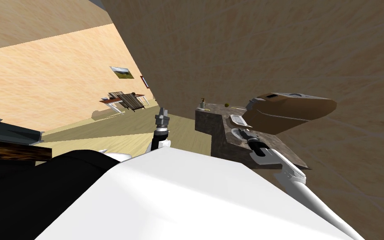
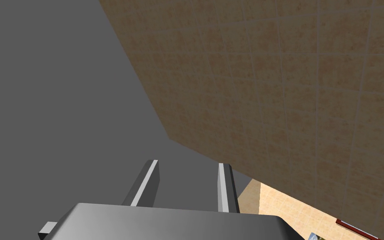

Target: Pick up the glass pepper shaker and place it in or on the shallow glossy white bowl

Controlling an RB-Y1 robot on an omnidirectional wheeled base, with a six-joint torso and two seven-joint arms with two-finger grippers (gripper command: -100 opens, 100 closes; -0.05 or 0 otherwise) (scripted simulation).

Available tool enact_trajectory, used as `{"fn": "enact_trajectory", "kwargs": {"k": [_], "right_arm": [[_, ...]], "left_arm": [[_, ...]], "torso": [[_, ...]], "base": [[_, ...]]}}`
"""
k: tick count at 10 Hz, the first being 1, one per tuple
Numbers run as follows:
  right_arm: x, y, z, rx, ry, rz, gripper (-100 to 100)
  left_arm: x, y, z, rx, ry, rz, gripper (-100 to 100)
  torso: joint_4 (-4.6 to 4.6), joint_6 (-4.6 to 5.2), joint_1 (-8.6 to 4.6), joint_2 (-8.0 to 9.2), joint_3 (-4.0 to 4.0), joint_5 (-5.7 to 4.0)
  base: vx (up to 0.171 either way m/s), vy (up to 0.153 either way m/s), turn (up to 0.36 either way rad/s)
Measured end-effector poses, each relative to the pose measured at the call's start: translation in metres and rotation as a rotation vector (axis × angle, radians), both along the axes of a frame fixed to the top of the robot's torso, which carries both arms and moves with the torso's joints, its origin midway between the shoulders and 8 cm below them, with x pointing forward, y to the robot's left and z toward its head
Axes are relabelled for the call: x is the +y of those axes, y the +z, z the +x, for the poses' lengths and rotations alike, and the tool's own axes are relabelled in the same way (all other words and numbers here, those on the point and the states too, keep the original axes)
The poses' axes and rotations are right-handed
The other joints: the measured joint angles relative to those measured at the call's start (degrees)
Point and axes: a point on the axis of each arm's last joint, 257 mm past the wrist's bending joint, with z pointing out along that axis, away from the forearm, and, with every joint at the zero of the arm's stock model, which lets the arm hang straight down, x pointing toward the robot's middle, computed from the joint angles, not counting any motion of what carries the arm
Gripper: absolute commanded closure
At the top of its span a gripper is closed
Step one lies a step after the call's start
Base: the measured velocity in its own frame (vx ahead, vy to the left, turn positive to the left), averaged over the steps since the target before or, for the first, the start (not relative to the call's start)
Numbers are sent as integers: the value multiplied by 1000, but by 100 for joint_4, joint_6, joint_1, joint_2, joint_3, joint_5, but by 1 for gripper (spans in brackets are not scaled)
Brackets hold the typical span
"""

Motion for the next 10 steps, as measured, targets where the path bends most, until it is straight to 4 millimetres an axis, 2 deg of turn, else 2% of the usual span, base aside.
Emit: {"fn": "enact_trajectory", "kwargs": {"k": [3,4,5,10], "right_arm": [[0,0,0,0,0,0,-100],[0,0,0,0,0,0,0],[0,0,0,0,0,0,-100],[-53,35,-5,5,-91,8,-100]], "left_arm": [[0,0,0,0,0,0,0],[0,0,0,0,0,0,0],[0,0,0,0,0,0,0],[0,0,0,0,0,0,0]], "torso": [[2,0,-1,9,5,0],[2,0,-1,9,6,0],[2,0,-1,10,6,0],[11,0,6,44,26,2]], "base": [[0,0,0],[0,0,0],[-42,10,179],[-94,16,191]]}}
